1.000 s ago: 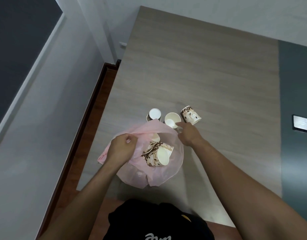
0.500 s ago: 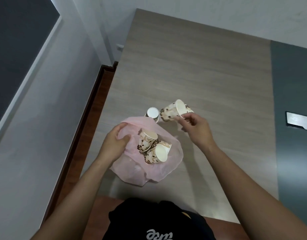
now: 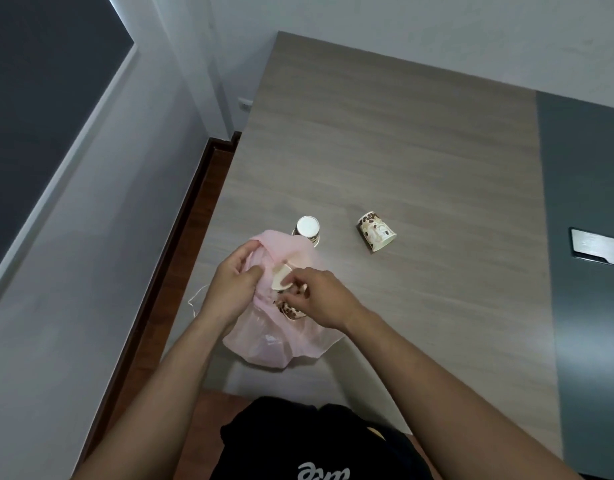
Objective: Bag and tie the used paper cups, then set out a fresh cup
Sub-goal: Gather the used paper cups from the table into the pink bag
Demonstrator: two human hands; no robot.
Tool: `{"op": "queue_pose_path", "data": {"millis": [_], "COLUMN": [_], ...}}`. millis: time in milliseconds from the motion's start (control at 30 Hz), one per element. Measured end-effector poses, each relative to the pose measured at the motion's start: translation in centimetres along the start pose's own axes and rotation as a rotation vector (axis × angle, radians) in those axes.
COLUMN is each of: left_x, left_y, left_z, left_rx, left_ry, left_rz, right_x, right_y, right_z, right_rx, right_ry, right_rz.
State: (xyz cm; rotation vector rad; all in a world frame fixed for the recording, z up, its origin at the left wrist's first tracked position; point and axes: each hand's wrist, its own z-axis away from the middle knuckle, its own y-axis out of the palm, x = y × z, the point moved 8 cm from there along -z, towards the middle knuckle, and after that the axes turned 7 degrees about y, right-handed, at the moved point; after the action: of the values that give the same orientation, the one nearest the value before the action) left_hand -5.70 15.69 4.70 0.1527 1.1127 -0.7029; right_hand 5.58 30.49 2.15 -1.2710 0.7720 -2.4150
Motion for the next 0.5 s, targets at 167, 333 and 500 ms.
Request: {"op": "queue_pose_path", "data": {"millis": [167, 333, 500], "left_x": [-0.1, -0.2, -0.2], "left_y": [0.4, 1.3, 1.8], "left_z": [0.2, 0.1, 0.1], "left_rx": [-0.023, 0.002, -0.002], "left_ry": [0.01, 0.012, 0.017], "left_rz": [0.033, 0.036, 0.041], "right_x": [-0.2, -5.1, -12.5], "right_y": [-1.6, -6.6, -11.0], "right_z": [0.0, -1.9, -3.5], "right_rx": [-0.008, -0.168, -0.316], "right_ry": [-0.014, 0.123, 0.472], "right_rz": [-0.152, -0.225, -0.465]}}
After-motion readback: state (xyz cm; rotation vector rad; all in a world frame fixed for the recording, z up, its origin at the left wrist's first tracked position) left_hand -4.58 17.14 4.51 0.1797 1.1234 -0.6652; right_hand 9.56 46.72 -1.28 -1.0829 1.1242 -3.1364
